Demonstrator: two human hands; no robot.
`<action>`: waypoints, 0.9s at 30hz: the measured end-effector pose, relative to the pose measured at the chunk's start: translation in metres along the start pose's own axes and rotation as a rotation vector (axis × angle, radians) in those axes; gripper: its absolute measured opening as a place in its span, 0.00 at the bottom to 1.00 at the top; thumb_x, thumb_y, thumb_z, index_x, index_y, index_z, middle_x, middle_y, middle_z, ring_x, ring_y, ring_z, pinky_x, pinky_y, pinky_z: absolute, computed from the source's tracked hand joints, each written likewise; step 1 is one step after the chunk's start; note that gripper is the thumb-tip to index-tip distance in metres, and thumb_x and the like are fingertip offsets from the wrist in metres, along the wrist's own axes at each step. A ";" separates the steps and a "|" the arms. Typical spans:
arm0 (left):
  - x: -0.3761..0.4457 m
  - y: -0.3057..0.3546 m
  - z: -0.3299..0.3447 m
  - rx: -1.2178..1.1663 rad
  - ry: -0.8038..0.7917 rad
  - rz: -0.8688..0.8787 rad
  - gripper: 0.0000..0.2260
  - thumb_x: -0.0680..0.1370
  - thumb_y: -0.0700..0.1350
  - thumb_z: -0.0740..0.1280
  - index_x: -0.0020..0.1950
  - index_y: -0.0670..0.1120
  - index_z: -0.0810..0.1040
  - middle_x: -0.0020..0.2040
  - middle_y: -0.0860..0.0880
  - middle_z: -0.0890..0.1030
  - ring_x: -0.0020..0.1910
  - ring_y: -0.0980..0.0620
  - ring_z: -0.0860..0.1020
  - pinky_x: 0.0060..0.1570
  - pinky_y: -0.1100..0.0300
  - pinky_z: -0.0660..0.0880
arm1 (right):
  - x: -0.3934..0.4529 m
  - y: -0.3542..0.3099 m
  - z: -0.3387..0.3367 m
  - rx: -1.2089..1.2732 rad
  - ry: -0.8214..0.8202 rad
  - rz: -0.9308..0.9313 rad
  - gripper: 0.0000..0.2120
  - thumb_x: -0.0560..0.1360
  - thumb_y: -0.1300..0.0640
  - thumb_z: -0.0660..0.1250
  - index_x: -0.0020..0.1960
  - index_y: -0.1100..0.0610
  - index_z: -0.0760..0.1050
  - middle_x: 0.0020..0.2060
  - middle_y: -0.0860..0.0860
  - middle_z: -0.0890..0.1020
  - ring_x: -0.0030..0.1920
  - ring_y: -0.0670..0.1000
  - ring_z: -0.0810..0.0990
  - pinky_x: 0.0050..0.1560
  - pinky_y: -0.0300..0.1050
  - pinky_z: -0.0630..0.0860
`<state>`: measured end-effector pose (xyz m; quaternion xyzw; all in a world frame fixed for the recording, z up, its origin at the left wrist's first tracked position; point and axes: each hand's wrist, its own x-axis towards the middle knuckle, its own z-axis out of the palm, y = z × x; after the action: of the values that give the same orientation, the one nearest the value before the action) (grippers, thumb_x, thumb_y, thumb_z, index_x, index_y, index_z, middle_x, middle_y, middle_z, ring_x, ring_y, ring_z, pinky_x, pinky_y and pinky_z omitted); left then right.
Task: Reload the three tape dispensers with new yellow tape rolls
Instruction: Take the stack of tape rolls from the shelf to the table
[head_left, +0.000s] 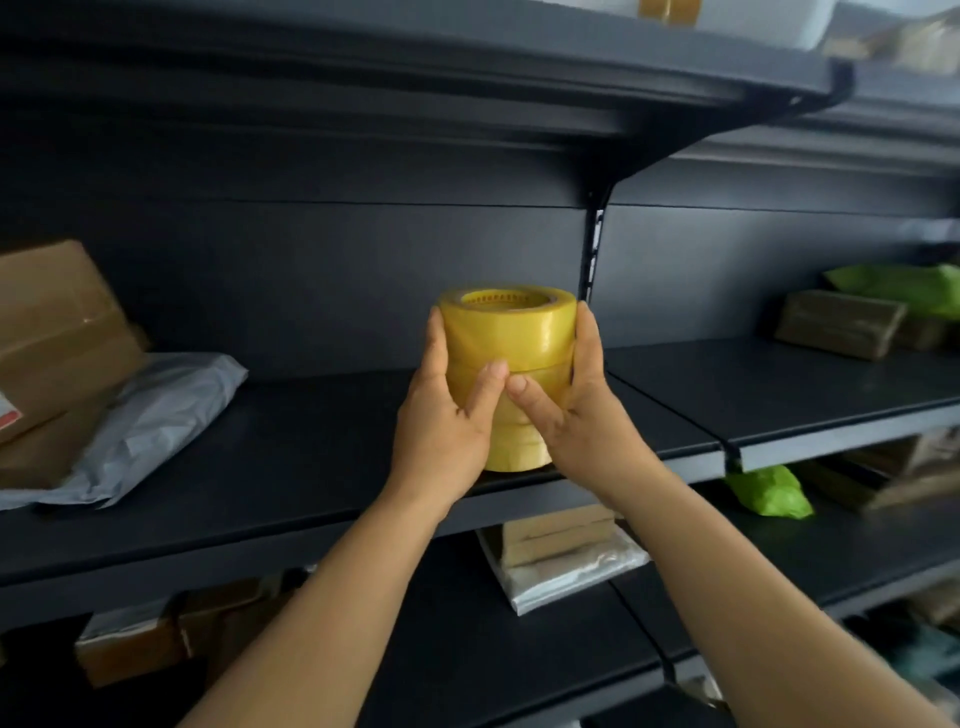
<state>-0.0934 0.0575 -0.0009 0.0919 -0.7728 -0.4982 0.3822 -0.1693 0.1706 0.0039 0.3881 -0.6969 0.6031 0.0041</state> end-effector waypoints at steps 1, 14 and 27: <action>-0.004 0.005 0.011 -0.014 -0.020 0.005 0.34 0.77 0.59 0.62 0.77 0.63 0.45 0.74 0.54 0.67 0.68 0.53 0.70 0.65 0.52 0.71 | -0.007 0.000 -0.012 -0.018 0.024 0.005 0.45 0.73 0.44 0.66 0.75 0.40 0.35 0.68 0.41 0.65 0.65 0.45 0.70 0.58 0.39 0.69; -0.129 0.105 0.198 -0.138 -0.334 0.069 0.33 0.78 0.61 0.60 0.77 0.64 0.44 0.75 0.54 0.63 0.69 0.52 0.68 0.65 0.51 0.70 | -0.173 -0.004 -0.218 -0.185 0.297 0.080 0.45 0.74 0.46 0.66 0.76 0.43 0.35 0.53 0.29 0.66 0.50 0.29 0.73 0.43 0.27 0.73; -0.281 0.194 0.373 -0.365 -0.688 0.072 0.32 0.79 0.56 0.62 0.78 0.61 0.48 0.72 0.54 0.68 0.66 0.52 0.72 0.64 0.47 0.72 | -0.363 -0.006 -0.389 -0.324 0.605 0.235 0.46 0.71 0.40 0.68 0.75 0.40 0.38 0.70 0.49 0.64 0.65 0.53 0.72 0.62 0.59 0.74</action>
<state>-0.1068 0.5599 -0.0570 -0.1771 -0.7572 -0.6156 0.1279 -0.0921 0.6935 -0.0575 0.1037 -0.7905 0.5688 0.2020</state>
